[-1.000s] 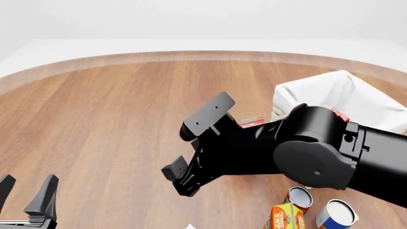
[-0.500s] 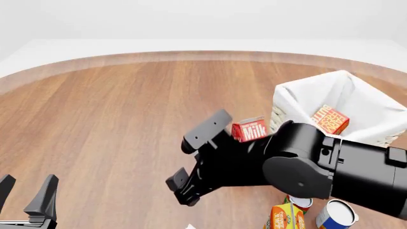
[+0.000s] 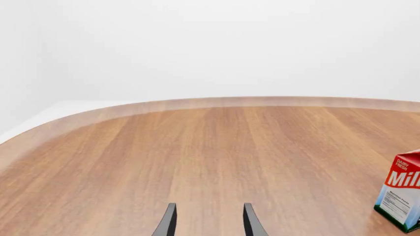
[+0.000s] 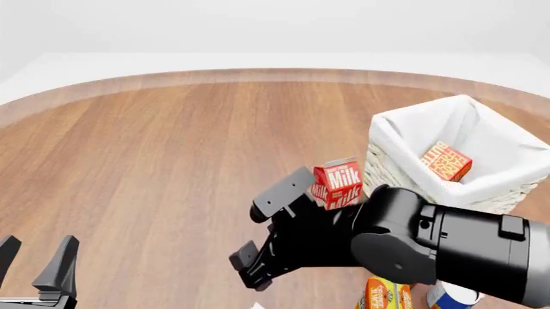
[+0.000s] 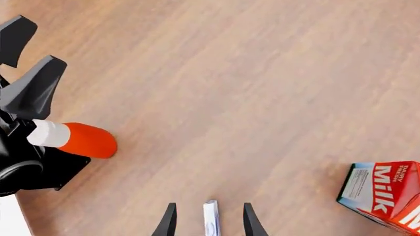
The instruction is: Pick up the cream cheese box and the butter, and put them in the basket.
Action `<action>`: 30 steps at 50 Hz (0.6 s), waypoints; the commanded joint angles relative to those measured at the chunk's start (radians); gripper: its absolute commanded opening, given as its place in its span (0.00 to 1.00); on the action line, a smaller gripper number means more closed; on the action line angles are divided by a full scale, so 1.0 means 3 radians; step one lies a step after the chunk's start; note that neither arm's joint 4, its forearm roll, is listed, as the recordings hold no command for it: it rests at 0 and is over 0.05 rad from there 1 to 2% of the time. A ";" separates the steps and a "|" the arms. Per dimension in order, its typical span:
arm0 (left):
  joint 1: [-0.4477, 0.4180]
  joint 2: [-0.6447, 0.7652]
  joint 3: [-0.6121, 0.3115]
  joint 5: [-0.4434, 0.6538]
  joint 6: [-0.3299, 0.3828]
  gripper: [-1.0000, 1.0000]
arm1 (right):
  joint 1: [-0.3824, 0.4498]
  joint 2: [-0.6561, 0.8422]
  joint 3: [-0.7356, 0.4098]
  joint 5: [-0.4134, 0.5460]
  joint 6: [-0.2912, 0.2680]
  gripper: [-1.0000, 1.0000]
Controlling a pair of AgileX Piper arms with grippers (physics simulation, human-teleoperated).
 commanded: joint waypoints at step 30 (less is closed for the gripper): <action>0.0000 0.0000 0.0000 0.0000 0.0000 1.00 | 0.0077 0.0160 0.0375 -0.0421 0.0242 1.00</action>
